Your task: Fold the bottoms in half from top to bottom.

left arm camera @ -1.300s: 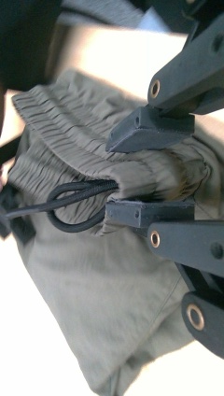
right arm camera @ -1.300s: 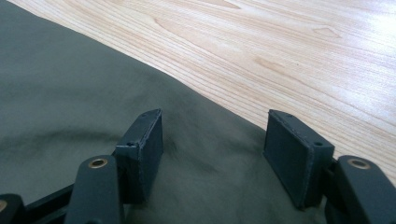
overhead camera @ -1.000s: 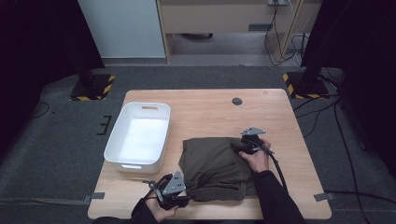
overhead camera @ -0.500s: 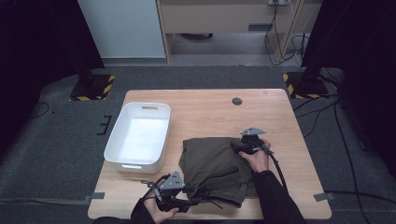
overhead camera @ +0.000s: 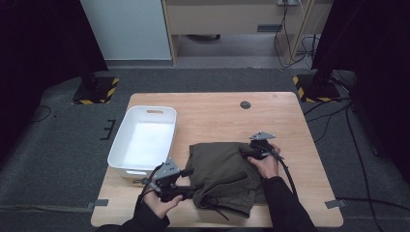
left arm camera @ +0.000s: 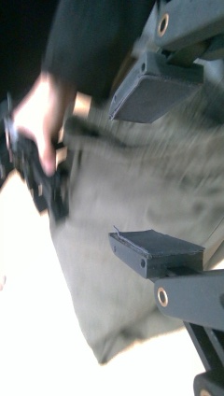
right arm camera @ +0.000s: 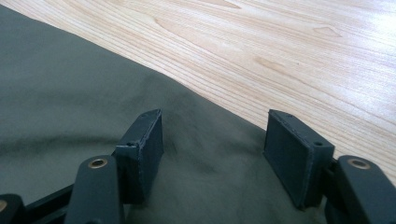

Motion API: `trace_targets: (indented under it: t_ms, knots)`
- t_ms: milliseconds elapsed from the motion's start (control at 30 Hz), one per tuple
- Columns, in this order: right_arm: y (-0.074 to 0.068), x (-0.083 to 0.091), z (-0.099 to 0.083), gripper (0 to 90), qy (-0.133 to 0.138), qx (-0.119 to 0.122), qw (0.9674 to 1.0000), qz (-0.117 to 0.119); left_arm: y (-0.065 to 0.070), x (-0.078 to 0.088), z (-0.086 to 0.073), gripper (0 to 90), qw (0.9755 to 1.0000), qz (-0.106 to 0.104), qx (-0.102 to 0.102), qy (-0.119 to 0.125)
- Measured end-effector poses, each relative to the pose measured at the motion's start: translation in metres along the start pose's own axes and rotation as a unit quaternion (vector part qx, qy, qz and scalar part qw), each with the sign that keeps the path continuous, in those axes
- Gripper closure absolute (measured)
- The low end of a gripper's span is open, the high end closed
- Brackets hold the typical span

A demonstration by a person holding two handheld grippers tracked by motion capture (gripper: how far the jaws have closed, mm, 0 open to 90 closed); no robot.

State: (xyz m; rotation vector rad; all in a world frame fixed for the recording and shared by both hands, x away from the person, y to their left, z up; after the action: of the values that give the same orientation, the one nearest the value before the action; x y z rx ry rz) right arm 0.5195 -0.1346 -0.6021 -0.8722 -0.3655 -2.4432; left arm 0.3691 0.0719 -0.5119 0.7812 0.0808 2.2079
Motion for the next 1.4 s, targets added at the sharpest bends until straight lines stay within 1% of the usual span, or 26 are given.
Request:
trace_targets:
  t_ms: [33,67,100,167,200,333,367,500,533,567,600,633,667,767,800,833,900,967,1033,1100,1167,1233,1300,1333,1367,1400]
  knots:
    - [0.0,0.0,0.0,37.0,0.0,0.001,1.0,0.0,-0.006,-0.012,-0.002,33.9,0.9998,0.016,-0.002,-0.014]
    - [0.0,0.0,0.0,37.0,0.0,0.001,1.0,0.0,-0.009,-0.023,-0.005,33.9,0.9993,0.024,-0.003,-0.028]
    - [0.0,0.0,0.0,36.9,0.0,-0.001,1.0,0.0,-0.009,-0.032,-0.008,34.0,0.999,0.027,-0.003,-0.037]
    - [0.001,0.0,0.0,36.7,0.001,-0.003,1.0,0.001,-0.001,-0.043,-0.016,34.1,0.9983,0.022,-0.016,-0.052]
    - [0.0,0.001,0.0,36.5,0.0,-0.009,1.0,0.003,0.005,-0.045,-0.019,34.5,0.998,0.017,-0.024,-0.055]
    - [0.001,0.001,-0.001,35.4,0.0,-0.009,0.9999,0.004,0.025,-0.041,-0.032,32.9,0.9963,0.013,-0.057,-0.063]
    - [0.001,0.001,-0.001,35.2,0.001,-0.008,1.0,0.002,0.03,-0.039,-0.038,32.5,0.9952,0.011,-0.07,-0.068]
    - [0.001,0.001,-0.001,34.2,0.001,-0.008,1.0,0.002,0.045,-0.037,-0.063,31.2,0.9893,-0.001,-0.106,-0.101]
    - [0.001,0.001,-0.001,34.2,0.001,-0.008,1.0,0.002,0.045,-0.037,-0.063,30.7,0.9893,-0.001,-0.106,-0.101]
    - [0.001,0.001,0.0,33.5,0.003,-0.014,0.9999,0.006,0.049,-0.037,-0.069,30.3,0.9878,-0.005,-0.108,-0.112]
    - [0.001,0.002,0.0,33.2,0.004,-0.018,0.9998,0.008,0.049,-0.037,-0.067,30.3,0.9878,-0.007,-0.109,-0.111]
    - [0.001,0.002,0.0,32.4,0.007,-0.018,0.9998,0.009,0.049,-0.036,-0.065,29.8,0.9889,-0.011,-0.1,-0.109]
    - [0.001,0.004,0.001,31.1,0.008,-0.023,0.9996,0.014,0.047,-0.035,-0.061,29.1,0.9902,-0.014,-0.09,-0.106]
    - [0.002,0.012,0.009,29.4,0.026,-0.034,0.9989,0.021,0.03,-0.032,-0.04,29.0,0.9942,0.008,-0.075,-0.076]
    - [0.003,0.016,0.013,28.8,0.033,-0.034,0.9986,0.023,0.023,-0.032,-0.033,29.0,0.9953,0.016,-0.068,-0.067]
    - [0.002,0.02,0.016,27.8,0.039,-0.035,0.9983,0.026,0.014,-0.033,-0.028,29.0,0.9956,0.027,-0.065,-0.061]
    - [-0.003,0.03,0.018,25.2,0.039,-0.029,0.998,0.039,-0.002,-0.037,-0.022,29.3,0.9959,0.043,-0.05,-0.062]
    - [-0.01,0.04,0.015,24.4,0.043,-0.025,0.9975,0.051,-0.019,-0.043,-0.019,29.6,0.9938,0.069,-0.058,-0.065]
    - [-0.018,0.048,0.007,23.4,0.038,-0.021,0.9972,0.061,-0.032,-0.048,-0.021,29.9,0.992,0.088,-0.053,-0.074]
    - [-0.025,0.054,-0.002,22.6,0.033,-0.006,0.9971,0.068,-0.043,-0.053,-0.026,30.3,0.9883,0.111,-0.061,-0.085]
    - [-0.032,0.058,-0.012,21.9,0.023,0.001,0.9969,0.075,-0.049,-0.056,-0.03,30.0,0.9869,0.117,-0.057,-0.095]
    - [-0.036,0.06,-0.02,21.3,0.014,0.011,0.9971,0.074,-0.052,-0.059,-0.034,29.9,0.9856,0.122,-0.056,-0.102]
    - [-0.035,0.058,-0.029,21.2,0.002,0.019,0.9972,0.073,-0.055,-0.064,-0.039,29.8,0.9838,0.128,-0.059,-0.111]
    - [-0.034,0.057,-0.032,21.1,-0.003,0.017,0.9975,0.069,-0.056,-0.068,-0.042,29.4,0.9829,0.13,-0.061,-0.116]
    - [-0.031,0.056,-0.034,20.8,-0.006,0.02,0.9976,0.065,-0.056,-0.071,-0.042,29.3,0.9829,0.13,-0.06,-0.116]
    - [-0.028,0.055,-0.036,20.2,-0.011,0.02,0.9979,0.061,-0.057,-0.073,-0.04,29.2,0.9835,0.129,-0.059,-0.111]
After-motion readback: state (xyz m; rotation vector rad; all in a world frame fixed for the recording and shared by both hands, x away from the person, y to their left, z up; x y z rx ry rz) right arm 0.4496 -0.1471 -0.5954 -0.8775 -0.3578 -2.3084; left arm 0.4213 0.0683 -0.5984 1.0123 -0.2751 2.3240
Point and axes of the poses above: each handheld gripper's, and its own axes: x roughly backward along the jaws, z roughly out of its top, y roughly to its right, the point moved 10 cm from there along -x, roughly forward along the jaws, and after that the axes turned 6 degrees about x, right-handed, at the moved point
